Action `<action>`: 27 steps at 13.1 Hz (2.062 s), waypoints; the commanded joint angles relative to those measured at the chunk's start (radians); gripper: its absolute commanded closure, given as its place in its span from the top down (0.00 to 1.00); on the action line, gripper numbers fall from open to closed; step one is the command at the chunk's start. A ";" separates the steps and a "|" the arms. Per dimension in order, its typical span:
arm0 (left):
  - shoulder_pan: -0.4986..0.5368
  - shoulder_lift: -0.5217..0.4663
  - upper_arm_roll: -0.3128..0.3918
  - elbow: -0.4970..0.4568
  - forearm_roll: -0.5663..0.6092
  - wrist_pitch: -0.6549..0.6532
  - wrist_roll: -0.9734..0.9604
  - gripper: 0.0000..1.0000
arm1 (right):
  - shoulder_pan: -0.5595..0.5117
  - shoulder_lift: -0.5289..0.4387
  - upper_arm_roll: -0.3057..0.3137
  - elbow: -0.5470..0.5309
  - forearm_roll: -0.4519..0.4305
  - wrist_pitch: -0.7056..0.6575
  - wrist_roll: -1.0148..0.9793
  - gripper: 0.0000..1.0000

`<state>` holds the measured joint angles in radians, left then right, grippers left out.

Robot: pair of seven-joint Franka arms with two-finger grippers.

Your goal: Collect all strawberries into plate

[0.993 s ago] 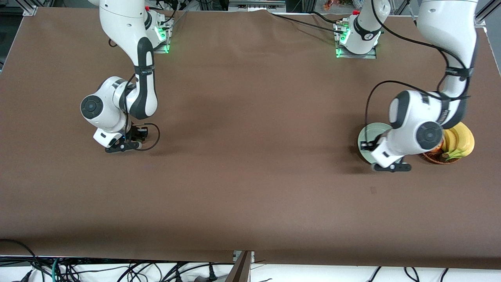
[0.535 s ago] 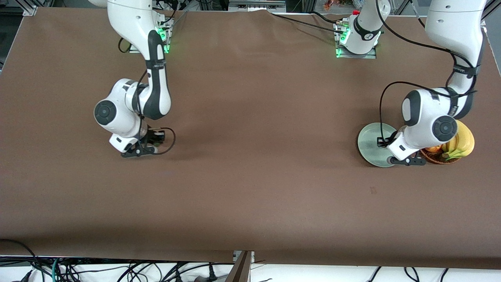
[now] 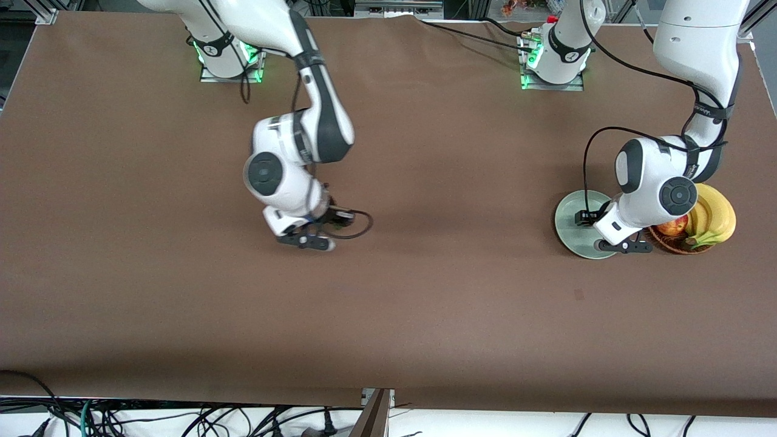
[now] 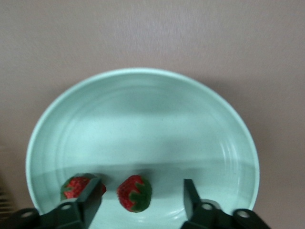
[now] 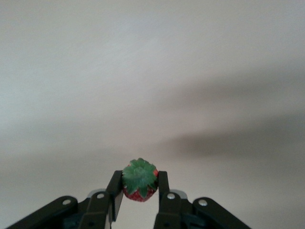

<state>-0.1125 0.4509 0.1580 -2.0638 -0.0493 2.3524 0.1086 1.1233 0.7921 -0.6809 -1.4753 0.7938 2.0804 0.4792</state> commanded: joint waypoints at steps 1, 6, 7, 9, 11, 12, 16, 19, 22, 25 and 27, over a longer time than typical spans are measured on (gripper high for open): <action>-0.006 -0.072 0.005 0.017 -0.037 -0.057 0.034 1.00 | -0.017 0.125 0.133 0.174 0.007 0.163 0.310 0.06; -0.018 -0.132 -0.006 0.016 -0.096 -0.082 -0.009 1.00 | 0.024 0.202 0.345 0.210 -0.001 0.634 0.651 0.24; -0.018 -0.135 -0.008 0.013 -0.096 -0.082 -0.019 1.00 | 0.044 0.217 0.345 0.210 -0.001 0.683 0.697 0.46; -0.018 -0.139 -0.037 0.011 -0.096 -0.082 -0.055 1.00 | 0.055 0.216 0.343 0.208 -0.002 0.716 0.727 0.81; -0.019 -0.141 -0.058 0.008 -0.095 -0.081 -0.079 1.00 | 0.046 0.199 0.330 0.208 -0.004 0.663 0.722 0.84; -0.019 -0.144 -0.076 0.005 -0.093 -0.079 -0.102 1.00 | 0.044 0.184 0.289 0.210 -0.005 0.583 0.713 0.84; -0.021 -0.147 -0.162 0.001 -0.080 -0.070 -0.246 1.00 | 0.043 0.124 0.091 0.250 -0.048 0.143 0.536 0.85; -0.021 -0.143 -0.227 0.001 -0.009 -0.068 -0.367 1.00 | 0.001 0.047 -0.012 0.244 -0.053 -0.087 0.275 0.99; -0.021 -0.139 -0.313 -0.044 -0.003 0.002 -0.493 1.00 | 0.006 -0.002 -0.173 0.231 -0.061 -0.296 0.141 1.00; -0.032 -0.088 -0.409 -0.053 0.104 0.088 -0.737 1.00 | 0.153 -0.013 -0.388 0.149 -0.057 -0.358 0.024 1.00; -0.041 -0.022 -0.443 -0.055 0.179 0.143 -0.870 1.00 | 0.141 -0.027 -0.423 0.141 -0.057 -0.414 -0.052 1.00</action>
<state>-0.1473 0.3700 -0.2647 -2.1214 0.0649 2.4459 -0.6578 1.2322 0.7924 -1.0579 -1.2821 0.7539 1.6983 0.5022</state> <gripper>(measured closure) 0.000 0.000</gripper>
